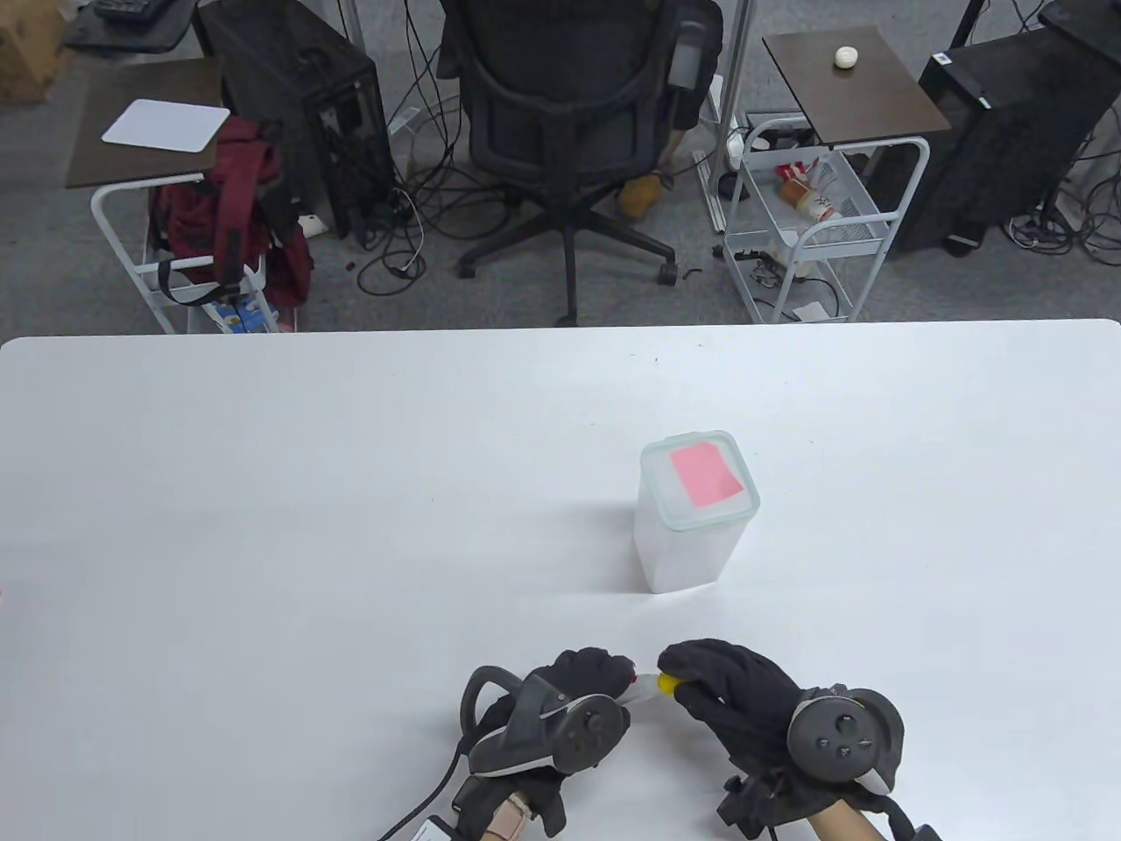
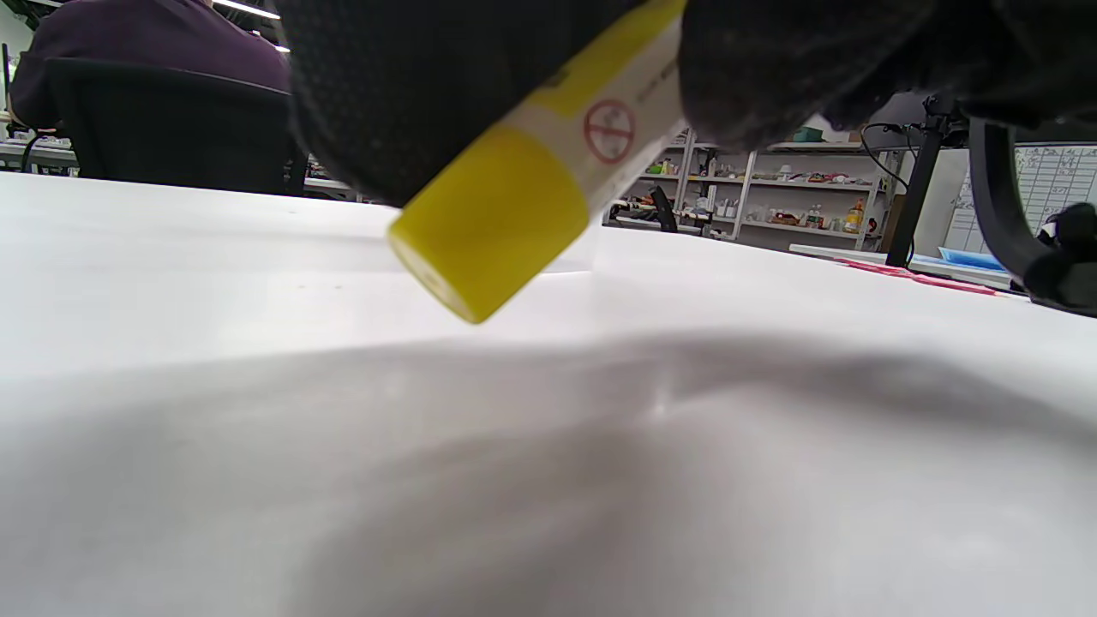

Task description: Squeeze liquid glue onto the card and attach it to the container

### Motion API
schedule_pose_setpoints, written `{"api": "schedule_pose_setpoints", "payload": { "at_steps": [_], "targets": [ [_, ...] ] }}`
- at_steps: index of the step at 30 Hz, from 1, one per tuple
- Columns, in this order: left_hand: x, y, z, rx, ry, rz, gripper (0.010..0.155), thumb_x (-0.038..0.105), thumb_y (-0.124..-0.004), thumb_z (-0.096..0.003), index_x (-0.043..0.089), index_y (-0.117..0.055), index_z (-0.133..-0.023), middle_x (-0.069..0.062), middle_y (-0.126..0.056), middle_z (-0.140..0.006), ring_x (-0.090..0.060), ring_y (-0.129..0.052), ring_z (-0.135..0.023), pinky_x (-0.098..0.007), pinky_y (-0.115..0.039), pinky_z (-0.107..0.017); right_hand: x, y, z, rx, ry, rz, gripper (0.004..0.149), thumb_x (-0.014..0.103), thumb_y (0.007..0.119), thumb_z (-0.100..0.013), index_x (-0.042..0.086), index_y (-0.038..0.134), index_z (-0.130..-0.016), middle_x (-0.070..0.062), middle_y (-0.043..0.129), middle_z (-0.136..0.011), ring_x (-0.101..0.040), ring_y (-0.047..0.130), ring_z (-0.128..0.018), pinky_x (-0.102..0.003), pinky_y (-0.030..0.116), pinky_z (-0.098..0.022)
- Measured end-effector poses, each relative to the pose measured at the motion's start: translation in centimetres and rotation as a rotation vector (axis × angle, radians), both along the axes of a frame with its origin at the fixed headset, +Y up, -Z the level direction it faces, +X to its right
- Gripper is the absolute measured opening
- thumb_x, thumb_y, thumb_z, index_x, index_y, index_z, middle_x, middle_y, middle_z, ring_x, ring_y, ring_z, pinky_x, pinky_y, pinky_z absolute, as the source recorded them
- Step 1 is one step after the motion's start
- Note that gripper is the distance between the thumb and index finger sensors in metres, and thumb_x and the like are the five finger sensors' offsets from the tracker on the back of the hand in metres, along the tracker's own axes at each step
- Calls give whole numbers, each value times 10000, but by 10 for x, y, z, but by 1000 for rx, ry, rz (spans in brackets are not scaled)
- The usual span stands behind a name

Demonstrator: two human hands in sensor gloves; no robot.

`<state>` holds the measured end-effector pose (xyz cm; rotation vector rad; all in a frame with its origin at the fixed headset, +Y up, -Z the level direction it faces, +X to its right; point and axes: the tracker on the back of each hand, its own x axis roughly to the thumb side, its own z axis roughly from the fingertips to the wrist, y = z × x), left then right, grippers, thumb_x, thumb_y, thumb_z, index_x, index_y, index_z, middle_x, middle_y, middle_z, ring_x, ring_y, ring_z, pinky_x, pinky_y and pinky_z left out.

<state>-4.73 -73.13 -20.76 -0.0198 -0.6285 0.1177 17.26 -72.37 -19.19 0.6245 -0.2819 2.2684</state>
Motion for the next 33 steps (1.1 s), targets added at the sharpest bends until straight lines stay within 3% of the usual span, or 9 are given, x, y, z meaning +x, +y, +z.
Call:
{"api": "schedule_pose_setpoints", "payload": {
  "at_steps": [8, 12, 19, 23, 28, 33],
  "targets": [
    [2, 2, 3, 71, 4, -97, 573, 493, -795, -469, 211, -748, -966, -52, -901, -883, -266, -987, -728, -359, -873, -550, -12, -1, 3, 23, 23, 158, 470, 333, 783, -507, 245, 720, -964, -70, 793, -960, -253, 898, -695, -410, 792, -544],
    [6, 2, 6, 103, 2, -150, 574, 498, -793, -467, 212, -755, -964, -42, -910, -871, -252, -995, -717, -350, -878, -544, -17, 0, 6, 54, -7, 273, 473, 373, 751, -518, 215, 721, -963, -77, 817, -910, -241, 902, -646, -408, 794, -525],
    [10, 4, 12, 94, -38, -118, 573, 493, -807, -457, 223, -768, -961, -33, -914, -866, -248, -993, -721, -354, -875, -549, -16, -3, 5, 8, -1, 227, 448, 422, 639, -555, 177, 780, -903, -76, 889, -748, -190, 929, -503, -383, 820, -426],
    [11, 4, 14, 96, -50, -129, 575, 497, -801, -459, 225, -764, -964, -26, -914, -867, -241, -995, -720, -346, -878, -547, -16, -2, 6, 20, -20, 236, 443, 453, 647, -549, 188, 804, -868, -59, 908, -694, -172, 937, -457, -373, 828, -394],
    [8, 4, 12, 88, -39, -105, 576, 498, -803, -458, 226, -763, -964, -26, -914, -866, -242, -995, -718, -346, -879, -544, -20, -3, 6, -13, 50, 308, 514, 414, 749, -513, 218, 671, -981, -68, 810, -880, -218, 904, -638, -406, 800, -523],
    [8, 3, 13, 103, -51, -124, 577, 496, -805, -456, 224, -765, -963, -26, -915, -867, -240, -997, -720, -345, -881, -544, -24, -2, 8, 15, 11, 348, 511, 431, 749, -500, 188, 704, -948, -44, 869, -764, -174, 930, -524, -375, 823, -446]
  ]
}}
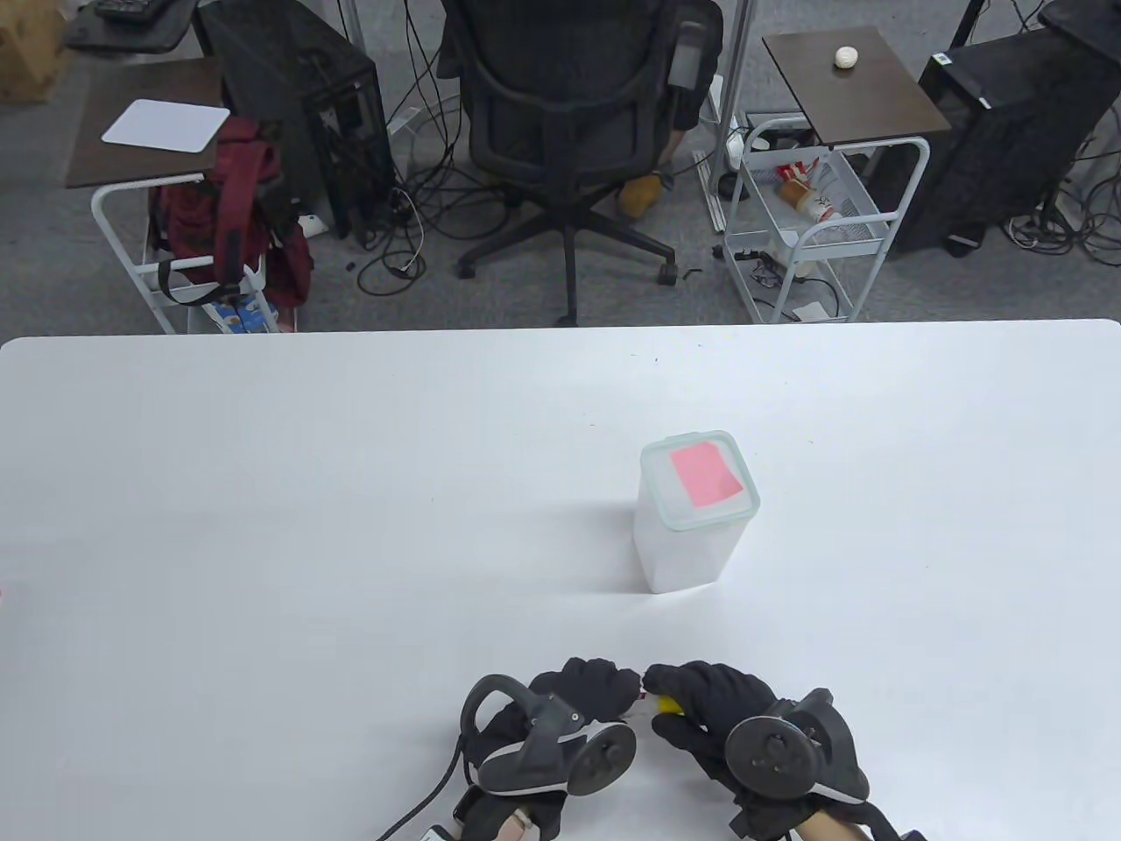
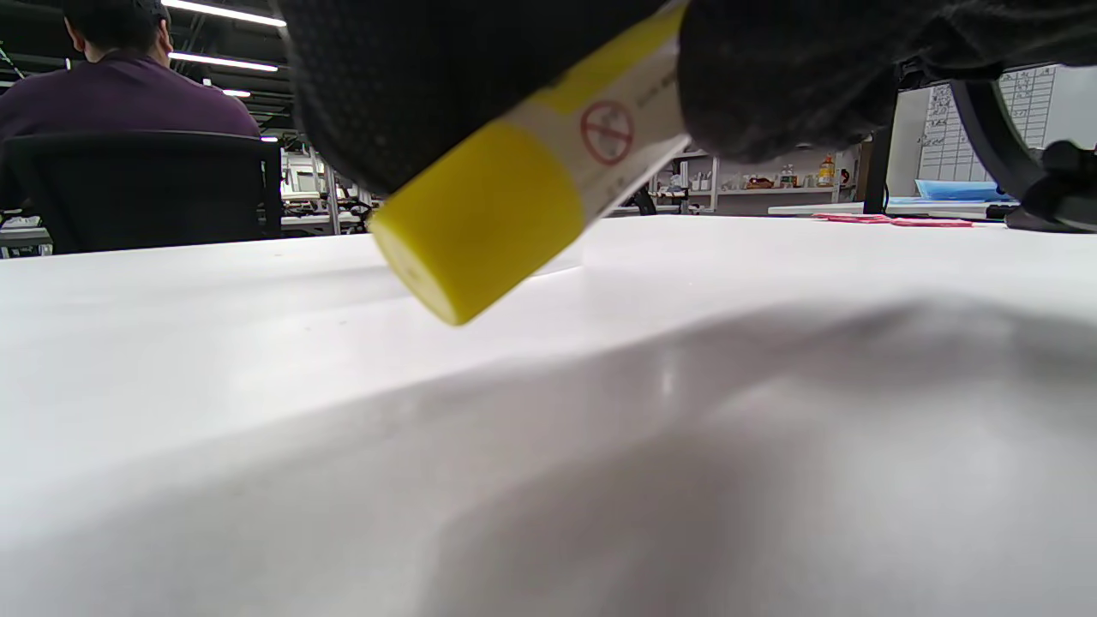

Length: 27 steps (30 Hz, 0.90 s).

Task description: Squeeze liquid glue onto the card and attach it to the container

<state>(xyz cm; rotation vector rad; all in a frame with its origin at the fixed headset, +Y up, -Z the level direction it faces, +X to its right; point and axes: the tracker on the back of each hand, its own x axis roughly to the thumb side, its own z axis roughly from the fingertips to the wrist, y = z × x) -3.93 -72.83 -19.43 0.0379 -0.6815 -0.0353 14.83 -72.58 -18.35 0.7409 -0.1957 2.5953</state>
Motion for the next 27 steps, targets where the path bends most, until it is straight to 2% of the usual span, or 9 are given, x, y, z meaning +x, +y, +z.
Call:
{"api": "schedule_pose_setpoints", "payload": {
  "at_steps": [5, 11, 12, 13, 14, 15, 17, 21, 27],
  "targets": [
    [0, 0, 0, 8, -11, 15, 575, 494, -808, -454, 225, -768, -961, -25, -917, -865, -241, -998, -717, -345, -881, -543, 2, 0, 0, 9, -47, -21, 516, 495, 698, -502, 156, 780, -883, -17, 926, -621, -143, 949, -390, -352, 840, -347],
    [3, 1, 3, 25, -26, 1, 576, 495, -808, -454, 229, -763, -963, -22, -913, -868, -237, -996, -722, -344, -879, -547, 6, -3, -3, -14, -101, -42, 556, 580, 597, -528, 155, 892, -731, -7, 969, -465, -139, 957, -253, -345, 846, -243],
    [3, 0, 2, 27, -21, 2, 577, 497, -804, -455, 228, -762, -964, -21, -913, -868, -234, -997, -719, -340, -881, -545, 6, -3, -3, -15, -101, -39, 562, 580, 587, -532, 160, 876, -769, -21, 970, -518, -157, 969, -298, -355, 850, -274],
    [3, 0, 2, 23, -14, 12, 579, 499, -798, -459, 226, -759, -968, -20, -912, -869, -231, -997, -719, -338, -881, -544, 7, -3, -1, -8, -88, -47, 586, 574, 586, -536, 157, 811, -881, -49, 952, -641, -195, 981, -397, -375, 849, -341],
    [2, 0, 0, 10, -7, 35, 582, 499, -796, -459, 224, -755, -971, -20, -911, -869, -233, -997, -718, -337, -881, -543, 5, -3, -1, -8, -52, -69, 655, 568, 608, -531, 137, 673, -1020, -102, 892, -803, -246, 974, -520, -410, 838, -423],
    [1, 0, -1, 2, 1, 54, 582, 498, -796, -460, 222, -756, -971, -23, -910, -869, -233, -997, -717, -337, -882, -542, 4, -3, 0, -9, -20, -80, 698, 553, 635, -528, 140, 565, -1086, -144, 811, -933, -280, 951, -607, -437, 818, -484],
    [-2, 1, -3, -16, 22, 86, 583, 497, -794, -462, 218, -755, -972, -26, -911, -869, -235, -997, -716, -337, -881, -542, 2, 0, 2, 16, 12, -95, 687, 481, 700, -527, 159, 512, -1103, -163, 733, -1016, -298, 920, -692, -455, 795, -543],
    [-8, 1, -4, -38, 23, 116, 578, 492, -803, -460, 222, -757, -969, -26, -908, -873, -242, -992, -723, -346, -877, -547, -2, 6, 6, 70, -22, -32, 512, 383, 725, -528, 218, 657, -1007, -71, 848, -883, -206, 958, -598, -396, 830, -497],
    [-4, 0, 1, -24, -19, 93, 576, 490, -809, -454, 231, -758, -966, -20, -909, -876, -239, -993, -731, -344, -879, -551, 2, 5, 4, 50, -63, -55, 549, 509, 645, -516, 103, 819, -841, -28, 972, -550, -154, 990, -310, -357, 858, -301]
  ]
}}
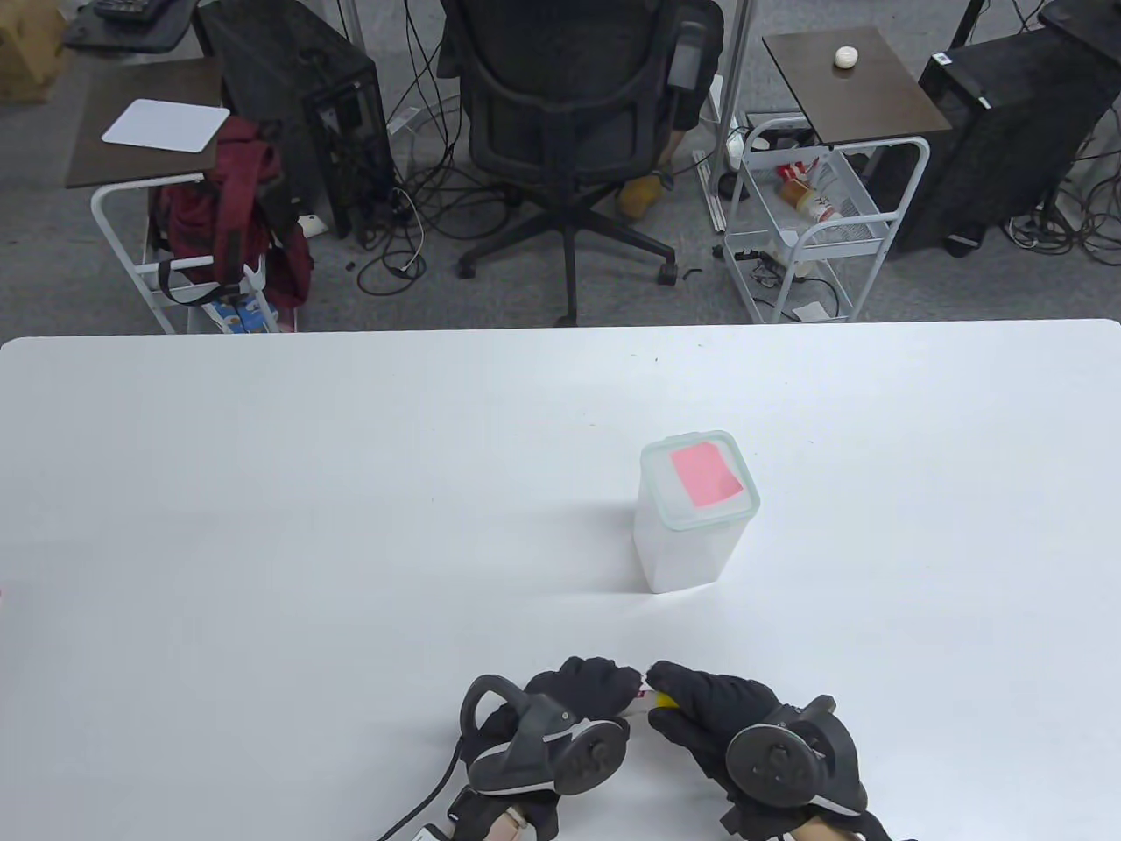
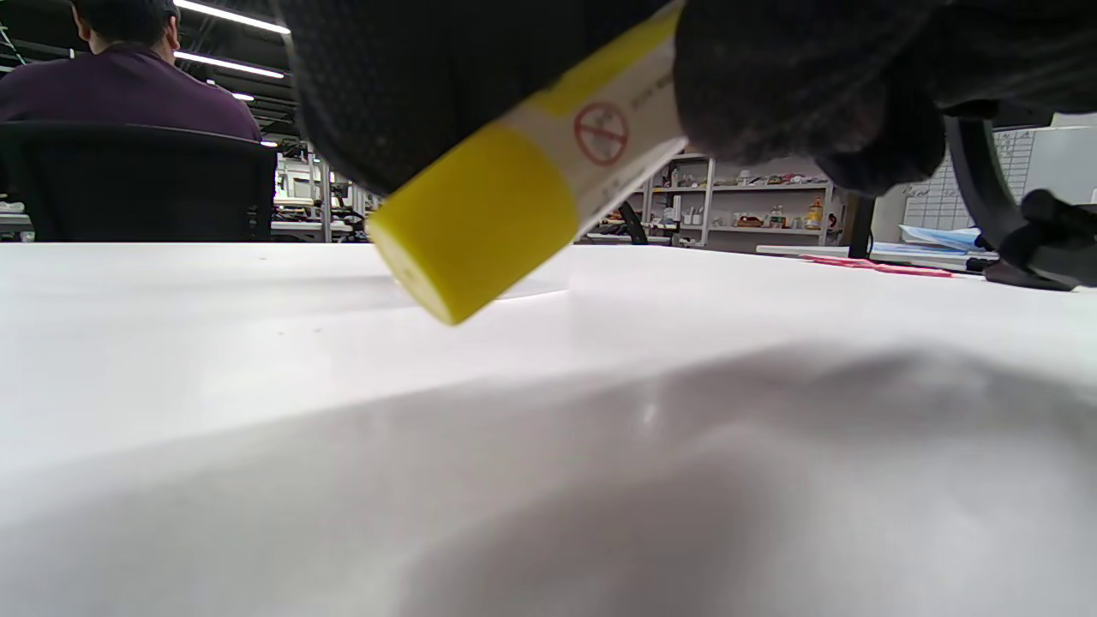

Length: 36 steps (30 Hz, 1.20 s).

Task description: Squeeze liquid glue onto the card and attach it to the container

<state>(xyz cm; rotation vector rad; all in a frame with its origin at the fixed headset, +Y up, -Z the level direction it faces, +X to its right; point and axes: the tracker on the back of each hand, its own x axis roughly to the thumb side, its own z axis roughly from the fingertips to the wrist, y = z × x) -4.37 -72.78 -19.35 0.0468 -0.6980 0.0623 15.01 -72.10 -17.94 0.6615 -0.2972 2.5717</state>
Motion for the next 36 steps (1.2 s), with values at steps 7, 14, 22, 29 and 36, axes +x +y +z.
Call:
{"api": "schedule_pose_setpoints", "payload": {
  "at_steps": [7, 14, 22, 29, 36],
  "targets": [
    [2, -1, -2, -19, 22, 34, 580, 492, -798, -460, 226, -750, -973, -21, -907, -877, -236, -994, -728, -339, -878, -549, 5, 0, 0, -5, 45, -65, 634, 506, 633, -540, 138, 610, -1056, -122, 828, -906, -265, 955, -600, -436, 813, -495],
    [-2, -2, -3, -26, 24, 51, 579, 488, -806, -459, 224, -753, -971, -23, -905, -880, -241, -991, -733, -347, -875, -551, -1, 2, 3, 43, 11, -33, 479, 429, 667, -540, 154, 734, -927, -73, 900, -734, -174, 969, -479, -383, 839, -423],
    [6, -7, -5, -43, 39, 24, 584, 492, -794, -463, 221, -742, -978, -21, -902, -883, -232, -992, -733, -334, -881, -548, 8, -4, 0, -7, 14, -55, 623, 533, 590, -548, 137, 654, -1024, -136, 836, -884, -273, 957, -593, -444, 812, -490],
    [6, -7, -4, -38, 28, 33, 580, 489, -804, -459, 226, -747, -973, -19, -905, -883, -233, -994, -735, -336, -883, -548, 3, 1, 1, 18, -16, -12, 470, 428, 658, -543, 136, 748, -900, -50, 911, -660, -153, 968, -429, -378, 846, -395],
    [1, -6, -6, -53, 40, 80, 581, 488, -814, -453, 231, -748, -970, -17, -903, -885, -236, -990, -740, -342, -876, -552, 1, 2, 3, 27, 20, -8, 493, 423, 687, -531, 161, 700, -948, -58, 878, -753, -179, 964, -525, -394, 838, -461]
  ]
}}
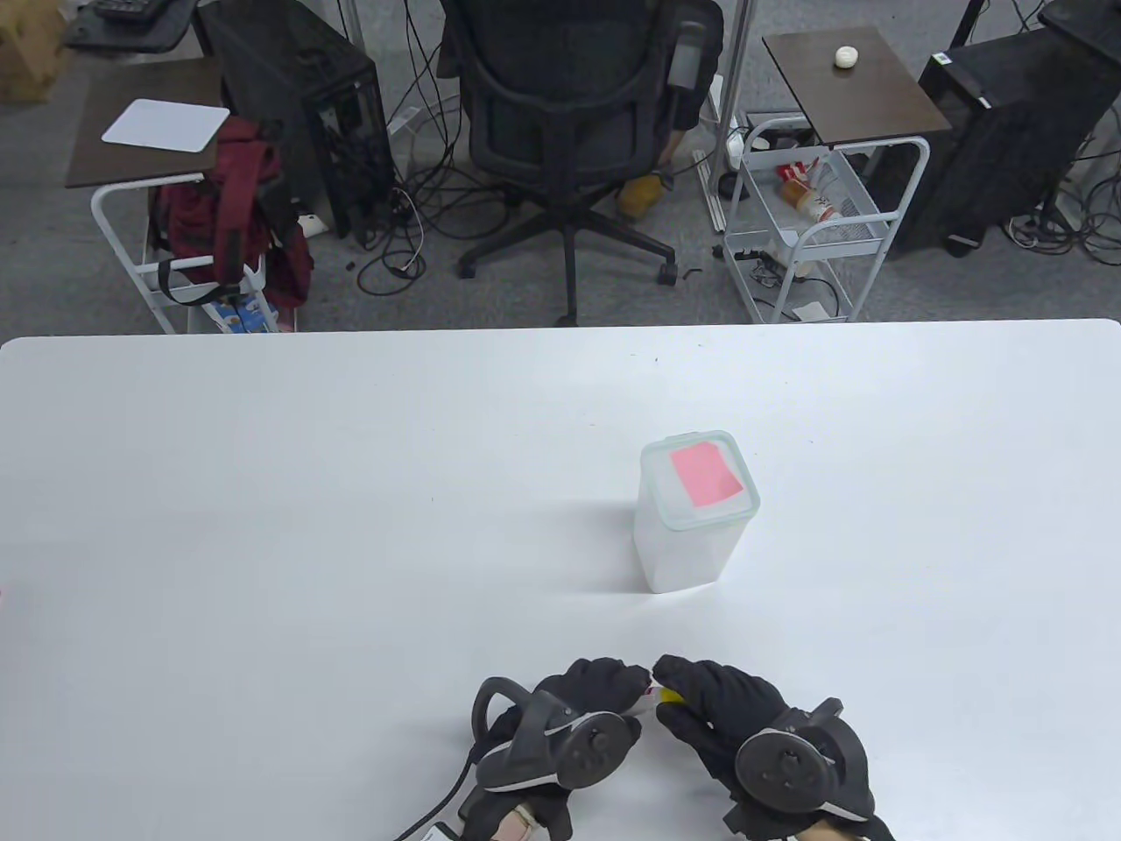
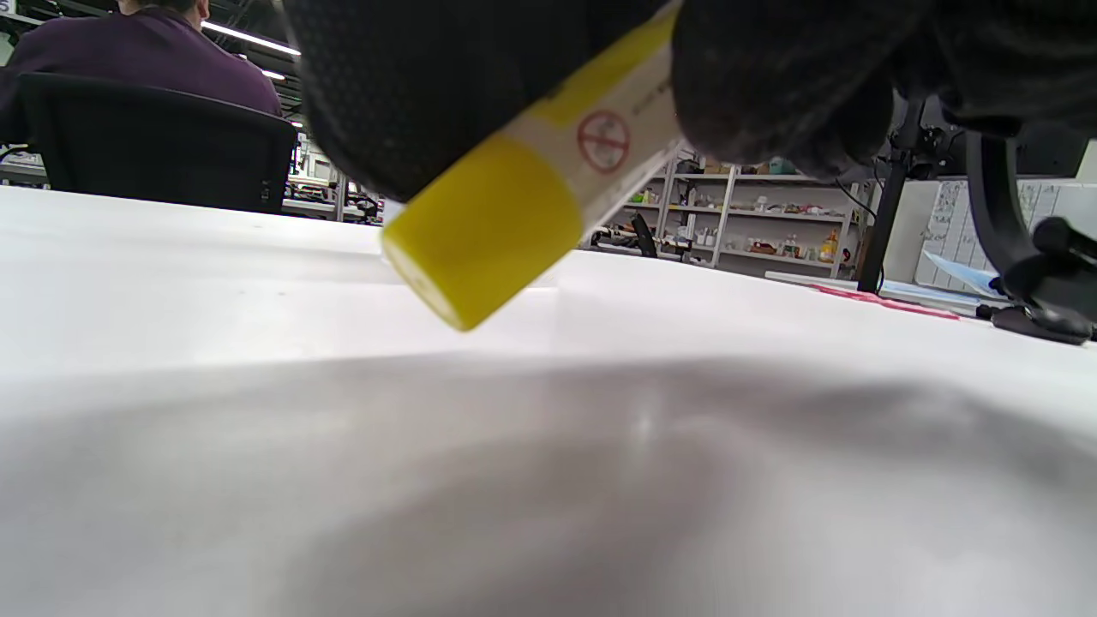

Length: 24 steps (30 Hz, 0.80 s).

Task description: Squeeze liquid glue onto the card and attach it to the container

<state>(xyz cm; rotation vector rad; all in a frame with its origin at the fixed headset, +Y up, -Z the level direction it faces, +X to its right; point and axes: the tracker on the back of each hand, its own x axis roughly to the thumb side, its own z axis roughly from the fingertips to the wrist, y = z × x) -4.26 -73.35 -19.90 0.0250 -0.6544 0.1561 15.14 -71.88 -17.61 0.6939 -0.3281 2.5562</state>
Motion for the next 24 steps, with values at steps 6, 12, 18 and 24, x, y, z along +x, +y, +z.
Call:
{"api": "schedule_pose_setpoints", "payload": {
  "at_steps": [6, 12, 18, 24],
  "targets": [
    [3, 1, 3, 109, 9, -45, 577, 477, -831, -433, 236, -769, -954, -9, -924, -873, -218, -1015, -733, -319, -905, -537, -4, 2, 0, 5, -51, 0, 485, 415, 706, -513, 117, 746, -893, -56, 916, -649, -136, 980, -431, -369, 868, -395],
    [-8, 2, -20, 57, 136, 25, 584, 474, -821, -442, 249, -731, -973, 8, -896, -908, -211, -997, -773, -314, -898, -569, 2, -2, -2, 43, -151, -122, 523, 357, 648, -568, 99, 608, -1022, -99, 835, -808, -222, 945, -584, -423, 818, -498],
    [-36, 6, -73, -184, 426, 253, 594, 432, -772, -497, 254, -594, -1036, 8, -781, -1019, -220, -919, -898, -309, -856, -667, 16, -7, -11, -29, -203, -179, 395, 302, 661, -574, 171, 682, -946, -60, 847, -783, -198, 945, -563, -406, 821, -486],
    [-49, 3, -109, -343, 583, 323, 599, 417, -747, -541, 314, -480, -1067, 66, -667, -1108, -176, -836, -1014, -263, -804, -764, 21, -14, -20, -70, -211, -196, 387, 303, 660, -575, 180, 686, -941, -58, 845, -789, -201, 943, -572, -407, 818, -492]
  ]
}}
